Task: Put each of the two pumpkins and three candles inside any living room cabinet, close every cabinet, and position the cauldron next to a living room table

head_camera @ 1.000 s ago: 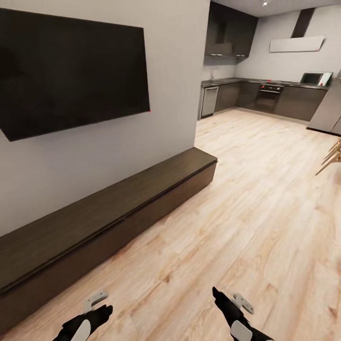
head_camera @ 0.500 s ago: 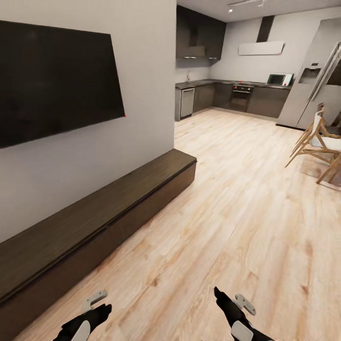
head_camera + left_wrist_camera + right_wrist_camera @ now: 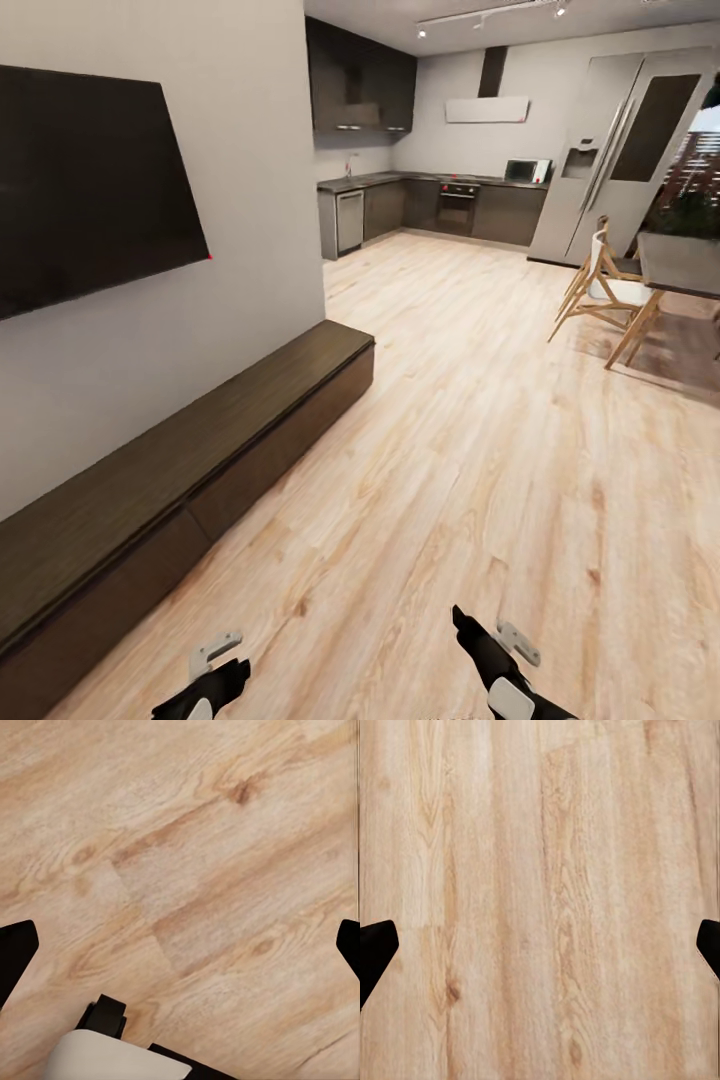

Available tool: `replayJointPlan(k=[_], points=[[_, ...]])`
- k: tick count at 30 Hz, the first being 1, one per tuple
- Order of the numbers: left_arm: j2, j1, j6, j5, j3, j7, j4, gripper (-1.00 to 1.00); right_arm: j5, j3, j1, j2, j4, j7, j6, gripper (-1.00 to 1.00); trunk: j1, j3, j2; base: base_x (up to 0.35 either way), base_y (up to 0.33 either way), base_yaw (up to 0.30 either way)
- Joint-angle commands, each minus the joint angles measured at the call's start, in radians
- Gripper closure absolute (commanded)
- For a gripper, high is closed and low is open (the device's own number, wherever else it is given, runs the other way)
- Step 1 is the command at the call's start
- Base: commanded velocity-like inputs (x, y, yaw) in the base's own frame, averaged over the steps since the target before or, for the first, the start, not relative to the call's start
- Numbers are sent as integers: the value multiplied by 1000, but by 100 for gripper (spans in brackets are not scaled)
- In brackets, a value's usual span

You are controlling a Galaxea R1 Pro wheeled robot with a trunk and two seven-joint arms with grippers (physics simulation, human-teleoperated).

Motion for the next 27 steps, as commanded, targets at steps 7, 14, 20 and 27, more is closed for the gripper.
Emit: replayJointPlan(k=[7,14,20,27], points=[[1,0,-2,3,-8,8,-2,-100,-11,6,-2,1,1,7,-4,-100,0,0,-1,0,0,-171],[1,2,-46,-2,-19,8,0,-100,-11,6,-1,1,-1,8,-4,-100,0,0,-1,152,-25,-22],[1,1,-51,-2,-69,9,1,-100,-11,6,-1,1,1,8,-4,-100,0,0,-1,303,-98,-175],[1,2,-51,-4,-85,10,1,-100,-11,6,-1,1,2,7,-4,-100,0,0,-1,284,-203,-274]])
